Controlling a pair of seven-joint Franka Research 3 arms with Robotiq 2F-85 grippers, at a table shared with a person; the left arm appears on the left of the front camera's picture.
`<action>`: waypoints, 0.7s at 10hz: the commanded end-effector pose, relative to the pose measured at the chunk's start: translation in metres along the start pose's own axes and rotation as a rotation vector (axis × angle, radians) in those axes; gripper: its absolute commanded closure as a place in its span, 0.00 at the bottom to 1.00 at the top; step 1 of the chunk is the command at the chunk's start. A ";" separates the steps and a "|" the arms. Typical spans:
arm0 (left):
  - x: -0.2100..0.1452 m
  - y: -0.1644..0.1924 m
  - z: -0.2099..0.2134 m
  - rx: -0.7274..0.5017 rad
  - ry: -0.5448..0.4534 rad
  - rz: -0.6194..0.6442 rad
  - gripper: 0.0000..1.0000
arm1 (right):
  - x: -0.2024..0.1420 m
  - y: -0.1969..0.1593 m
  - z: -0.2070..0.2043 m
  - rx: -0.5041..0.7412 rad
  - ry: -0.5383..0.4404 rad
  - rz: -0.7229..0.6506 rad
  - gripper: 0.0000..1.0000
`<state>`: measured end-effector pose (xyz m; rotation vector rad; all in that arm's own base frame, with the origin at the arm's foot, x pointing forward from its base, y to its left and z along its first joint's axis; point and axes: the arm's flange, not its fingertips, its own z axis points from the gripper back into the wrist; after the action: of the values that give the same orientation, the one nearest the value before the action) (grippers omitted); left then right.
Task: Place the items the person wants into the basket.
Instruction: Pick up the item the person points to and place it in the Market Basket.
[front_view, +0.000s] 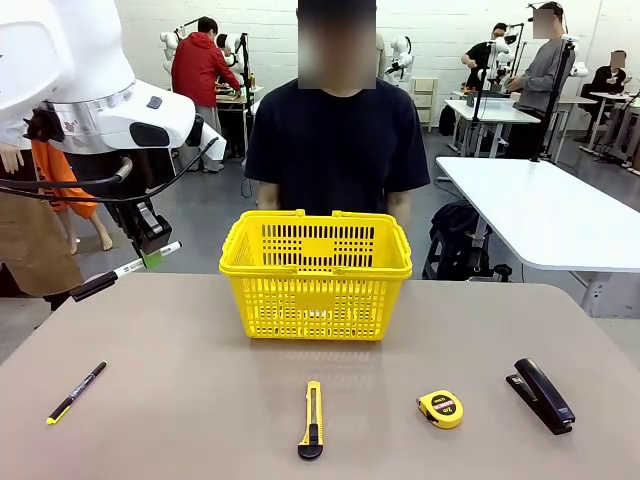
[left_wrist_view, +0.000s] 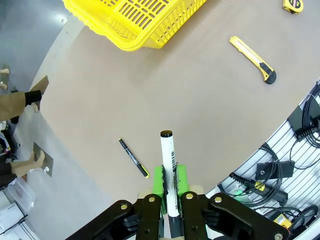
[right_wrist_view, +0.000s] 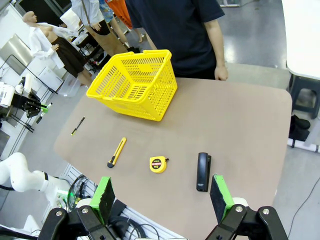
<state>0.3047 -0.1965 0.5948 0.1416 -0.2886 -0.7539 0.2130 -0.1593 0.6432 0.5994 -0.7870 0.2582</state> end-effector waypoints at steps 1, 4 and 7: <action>0.000 0.000 0.000 0.000 0.000 0.000 0.89 | -0.001 -0.001 0.000 0.015 -0.002 0.010 0.00; 0.115 -0.003 -0.009 0.087 0.086 -0.244 0.89 | -0.001 -0.001 0.000 0.015 -0.002 0.010 0.00; 0.226 0.007 -0.045 0.055 0.053 -0.508 0.89 | -0.001 -0.001 0.000 0.015 -0.002 0.010 0.00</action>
<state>0.4517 -0.3313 0.5820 0.2665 -0.2181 -1.1554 0.2127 -0.1594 0.6434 0.5990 -0.7874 0.2580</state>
